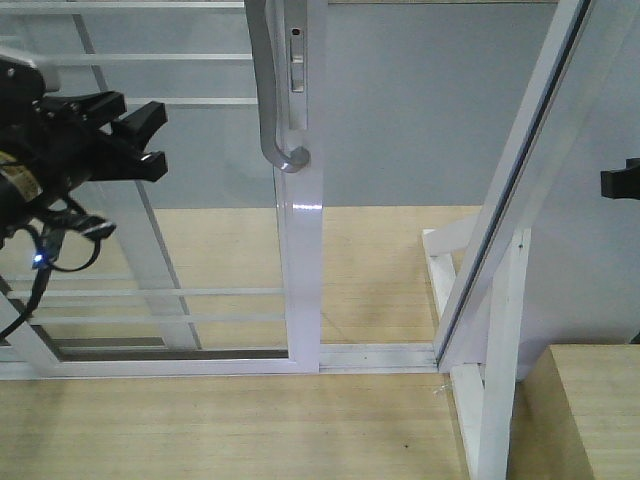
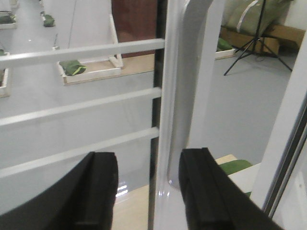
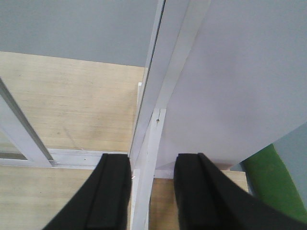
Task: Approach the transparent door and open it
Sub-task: 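Reach the left gripper to the silver handle and grasp it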
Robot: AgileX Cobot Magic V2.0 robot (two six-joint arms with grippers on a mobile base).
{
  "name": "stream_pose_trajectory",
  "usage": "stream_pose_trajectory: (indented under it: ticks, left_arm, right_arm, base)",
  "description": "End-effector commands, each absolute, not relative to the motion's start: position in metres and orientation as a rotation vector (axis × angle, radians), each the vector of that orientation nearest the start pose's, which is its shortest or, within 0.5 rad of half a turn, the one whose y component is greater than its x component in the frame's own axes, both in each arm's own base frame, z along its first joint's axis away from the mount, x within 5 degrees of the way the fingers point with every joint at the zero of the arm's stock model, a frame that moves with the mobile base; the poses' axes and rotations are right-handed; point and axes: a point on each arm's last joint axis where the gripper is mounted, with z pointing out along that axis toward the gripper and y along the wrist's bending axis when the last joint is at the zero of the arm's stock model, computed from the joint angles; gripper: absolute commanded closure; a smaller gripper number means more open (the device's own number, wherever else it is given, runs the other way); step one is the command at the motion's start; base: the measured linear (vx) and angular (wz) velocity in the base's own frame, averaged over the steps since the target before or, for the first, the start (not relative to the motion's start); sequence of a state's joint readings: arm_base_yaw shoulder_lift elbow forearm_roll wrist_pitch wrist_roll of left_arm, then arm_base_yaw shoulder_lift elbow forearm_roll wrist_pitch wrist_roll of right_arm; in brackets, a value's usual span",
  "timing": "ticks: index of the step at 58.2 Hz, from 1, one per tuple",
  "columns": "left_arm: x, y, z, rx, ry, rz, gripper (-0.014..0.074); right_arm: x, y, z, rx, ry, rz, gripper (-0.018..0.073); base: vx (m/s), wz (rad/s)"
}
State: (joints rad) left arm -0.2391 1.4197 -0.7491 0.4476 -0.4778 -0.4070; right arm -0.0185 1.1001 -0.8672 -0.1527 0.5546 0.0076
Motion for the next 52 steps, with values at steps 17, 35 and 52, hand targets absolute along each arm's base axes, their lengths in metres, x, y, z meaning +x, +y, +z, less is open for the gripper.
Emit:
stream_pose_trajectory:
  ticks: [17,35,52]
  left_arm:
    - [0.346,-0.135,0.3,0.409,1.551,-0.475,0.01]
    - [0.385,-0.166,0.284,0.441,1.556,-0.504,0.0083]
    - [0.414,-0.188,0.277,0.454,1.545,-0.512,0.0085]
  right_arm:
    - [0.228,-0.011,0.338,-0.068,2.15,-0.159,0.0227]
    - [0.228,-0.01,0.338,-0.05,2.153,-0.133,0.0227]
    - [0.228,-0.01,0.338,-0.05,2.154,-0.133,0.0227]
  base:
    - [0.0,0.0]
    - [0.0,0.0]
    - [0.0,0.0]
